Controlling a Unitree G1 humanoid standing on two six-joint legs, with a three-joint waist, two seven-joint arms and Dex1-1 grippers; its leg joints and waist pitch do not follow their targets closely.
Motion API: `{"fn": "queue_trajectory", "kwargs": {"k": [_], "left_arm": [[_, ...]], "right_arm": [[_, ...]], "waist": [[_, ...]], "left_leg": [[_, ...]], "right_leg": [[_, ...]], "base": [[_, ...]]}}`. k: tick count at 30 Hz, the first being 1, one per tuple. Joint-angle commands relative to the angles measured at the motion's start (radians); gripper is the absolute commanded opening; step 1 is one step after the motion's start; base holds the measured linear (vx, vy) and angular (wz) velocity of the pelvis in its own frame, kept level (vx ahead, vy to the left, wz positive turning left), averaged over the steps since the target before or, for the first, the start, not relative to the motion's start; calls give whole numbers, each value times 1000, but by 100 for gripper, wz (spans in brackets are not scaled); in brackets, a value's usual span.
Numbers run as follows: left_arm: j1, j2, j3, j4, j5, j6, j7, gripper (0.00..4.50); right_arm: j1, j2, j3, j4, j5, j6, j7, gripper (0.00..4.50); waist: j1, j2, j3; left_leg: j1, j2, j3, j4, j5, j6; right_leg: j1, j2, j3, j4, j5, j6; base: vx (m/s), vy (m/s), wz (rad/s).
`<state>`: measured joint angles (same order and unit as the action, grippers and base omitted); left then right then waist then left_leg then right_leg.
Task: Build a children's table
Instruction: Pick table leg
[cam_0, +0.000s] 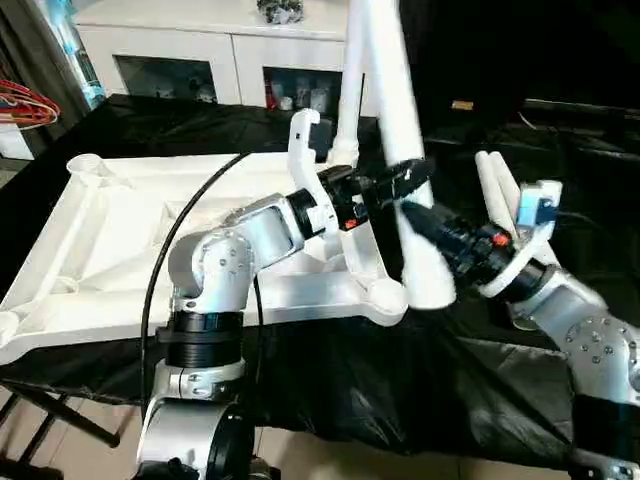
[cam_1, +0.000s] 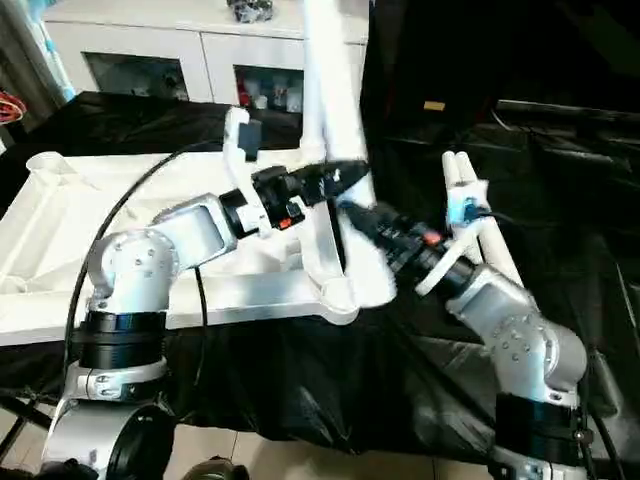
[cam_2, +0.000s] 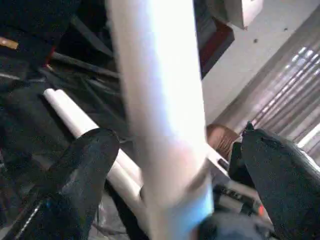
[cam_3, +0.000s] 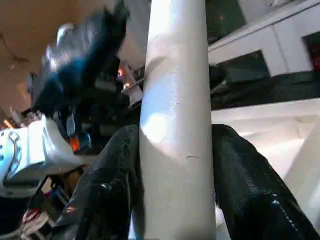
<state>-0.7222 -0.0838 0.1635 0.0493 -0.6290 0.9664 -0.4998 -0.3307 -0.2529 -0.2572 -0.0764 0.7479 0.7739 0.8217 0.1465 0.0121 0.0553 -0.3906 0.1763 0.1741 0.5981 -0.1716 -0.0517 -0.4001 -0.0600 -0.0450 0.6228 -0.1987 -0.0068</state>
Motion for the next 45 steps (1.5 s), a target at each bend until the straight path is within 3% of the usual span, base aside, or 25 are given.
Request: {"fn": "queue_trajectory", "kwargs": {"k": [1,3,4,9,10,13,17,27,34,35,37,40,42,45], "left_arm": [[-19,-1,4,-12,-4,11,22,450],[-20,0,0,-6,6,12,44,450],[-22,-2,-2,4,21,13,72,450],[-29,-19,15,28,41,10,147,403],[-36,-31,33,48,59,-3,195,388],[-42,-36,45,62,72,-28,234,362],[-70,-49,93,97,92,-85,349,332],[-90,-58,132,123,114,-141,455,246],[-81,-57,110,112,101,-148,456,210],[-80,-53,101,112,101,-149,444,202],[-74,-29,67,107,93,-152,374,200],[-59,26,2,78,68,-144,224,197],[-53,51,-18,69,58,-140,171,194],[-45,87,-47,53,40,-129,98,191]], "right_arm": [[3,-13,20,-26,-11,-14,9,185],[2,-15,41,-35,-32,-27,-4,185],[-6,-14,89,-56,-88,-49,-40,185],[-23,2,148,-86,-152,-76,-97,185],[-40,-1,194,-101,-217,-97,-138,185],[-61,7,219,-113,-241,-93,-179,185],[-103,33,284,-136,-326,-101,-273,185],[-122,68,319,-131,-365,-108,-344,185],[-132,68,324,-123,-381,-108,-359,185],[-134,66,323,-120,-382,-107,-360,185],[-140,59,288,-106,-330,-75,-328,255],[-144,-7,255,-72,-277,-34,-239,260],[-139,-40,254,-64,-256,-19,-188,288],[-133,-81,251,-54,-221,11,-119,310]], "waist": [[4,-17,-67],[3,-17,-68],[3,-15,-68],[0,-15,-67],[-1,-14,-67],[-2,-13,-68],[-5,-13,-68],[-3,-10,-75],[-5,-8,-74],[-5,-8,-74],[-4,-10,-74],[-1,-9,-75],[-1,-8,-74],[1,-11,-77]], "left_leg": [[13,44,-18,-63,-123,44],[12,44,-18,-63,-117,42],[12,46,-18,-63,-116,37],[13,44,-19,-65,-122,28],[13,44,-20,-65,-120,23],[15,43,-20,-65,-122,19],[14,42,-21,-66,-125,10],[15,44,-21,-61,-70,27],[16,45,-21,-61,-85,26],[16,45,-21,-61,-87,24],[17,43,-19,-61,-96,27],[18,46,-20,-62,-93,28],[18,46,-19,-60,-88,29],[16,44,-18,-56,-61,43]], "right_leg": [[49,-79,38,-89,-206,-162],[50,-80,39,-88,-199,-158],[48,-81,39,-87,-195,-154],[50,-80,40,-88,-196,-144],[49,-78,40,-87,-191,-140],[49,-78,41,-87,-179,-136],[51,-76,41,-84,-164,-133],[54,-76,40,-68,-8,-170],[55,-77,41,-69,-26,-172],[55,-77,41,-70,-28,-171],[55,-78,41,-71,-45,-168],[55,-76,41,-69,-49,-163],[54,-76,42,-68,-32,-166],[58,-79,41,-61,9,-190]], "base": [[0,0,0],[0,0,0],[0,0,0],[0,0,0],[0,0,0],[0,0,0],[0,0,0],[0,0,0],[0,0,0],[0,0,0],[0,0,0],[0,0,0],[0,0,0],[0,0,0]]}}
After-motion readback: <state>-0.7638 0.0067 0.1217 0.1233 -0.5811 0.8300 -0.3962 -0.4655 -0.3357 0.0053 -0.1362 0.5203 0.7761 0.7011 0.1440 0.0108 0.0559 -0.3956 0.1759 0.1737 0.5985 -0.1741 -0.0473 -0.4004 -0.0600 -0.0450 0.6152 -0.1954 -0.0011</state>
